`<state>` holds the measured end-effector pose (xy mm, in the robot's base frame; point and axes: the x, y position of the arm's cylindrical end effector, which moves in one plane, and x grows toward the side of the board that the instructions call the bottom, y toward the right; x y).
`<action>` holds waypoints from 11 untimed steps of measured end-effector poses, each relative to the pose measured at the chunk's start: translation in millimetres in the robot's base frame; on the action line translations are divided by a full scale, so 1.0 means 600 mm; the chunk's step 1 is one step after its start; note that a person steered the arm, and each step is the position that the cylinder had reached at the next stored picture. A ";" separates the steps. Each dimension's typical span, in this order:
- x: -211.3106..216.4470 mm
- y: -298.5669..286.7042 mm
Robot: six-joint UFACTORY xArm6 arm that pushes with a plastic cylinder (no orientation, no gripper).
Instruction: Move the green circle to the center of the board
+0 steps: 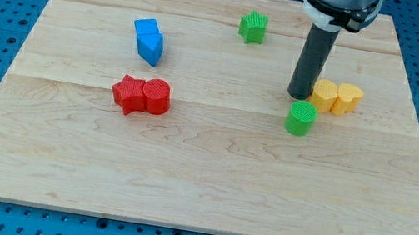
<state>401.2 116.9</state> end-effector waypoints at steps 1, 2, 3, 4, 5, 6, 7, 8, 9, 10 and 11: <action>0.011 -0.082; 0.065 -0.123; 0.140 -0.114; 0.154 -0.023; 0.128 0.085; 0.108 0.078; 0.103 -0.001; 0.085 -0.067; 0.066 -0.083; 0.065 -0.083; 0.046 -0.084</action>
